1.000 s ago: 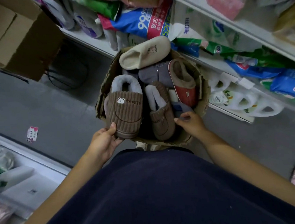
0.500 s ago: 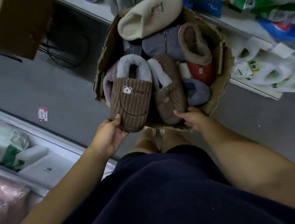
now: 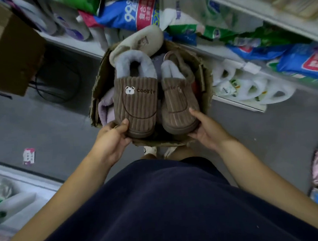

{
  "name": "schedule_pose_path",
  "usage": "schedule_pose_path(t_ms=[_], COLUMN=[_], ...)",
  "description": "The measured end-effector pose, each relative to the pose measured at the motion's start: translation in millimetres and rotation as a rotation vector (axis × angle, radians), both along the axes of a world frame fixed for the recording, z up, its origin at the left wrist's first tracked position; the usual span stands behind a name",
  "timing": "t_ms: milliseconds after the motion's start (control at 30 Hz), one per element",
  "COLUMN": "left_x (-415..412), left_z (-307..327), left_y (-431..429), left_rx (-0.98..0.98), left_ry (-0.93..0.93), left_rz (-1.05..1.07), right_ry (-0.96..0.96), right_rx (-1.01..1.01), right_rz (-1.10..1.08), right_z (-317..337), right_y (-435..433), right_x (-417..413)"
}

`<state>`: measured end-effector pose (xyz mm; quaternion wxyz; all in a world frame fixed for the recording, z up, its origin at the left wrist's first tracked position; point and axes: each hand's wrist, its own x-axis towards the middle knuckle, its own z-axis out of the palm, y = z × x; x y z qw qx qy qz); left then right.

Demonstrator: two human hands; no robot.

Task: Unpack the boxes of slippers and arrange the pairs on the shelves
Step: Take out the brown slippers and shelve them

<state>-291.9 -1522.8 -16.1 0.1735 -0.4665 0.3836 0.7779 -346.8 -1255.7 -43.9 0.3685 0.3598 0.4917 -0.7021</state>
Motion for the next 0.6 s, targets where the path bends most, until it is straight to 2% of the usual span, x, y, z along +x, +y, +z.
schedule_pose_path(t_ms=[133,300,433,600], left_x=[-12.6,-27.8,-33.8,-37.1], left_z=[44.2,86.4,115.3,145.3], left_y=[27.6,84.1,146.3,245.5], left_rx=[0.036,-0.008,-0.068,-0.02], left_ry=[0.129,0.265,0.367,0.495], left_rz=[-0.103,-0.186,-0.195,-0.228], right_ry=[0.108,0.278,0.382,0.508], right_rx=[-0.068,-0.098,-0.077,-0.01], right_rz=[-0.166,-0.289,-0.297,-0.329], right_z=[50.8,107.2,142.5,180.0], right_y=[22.9,71.8,134.5,237.0], right_x=[5.4,2.9,3.7,7.9])
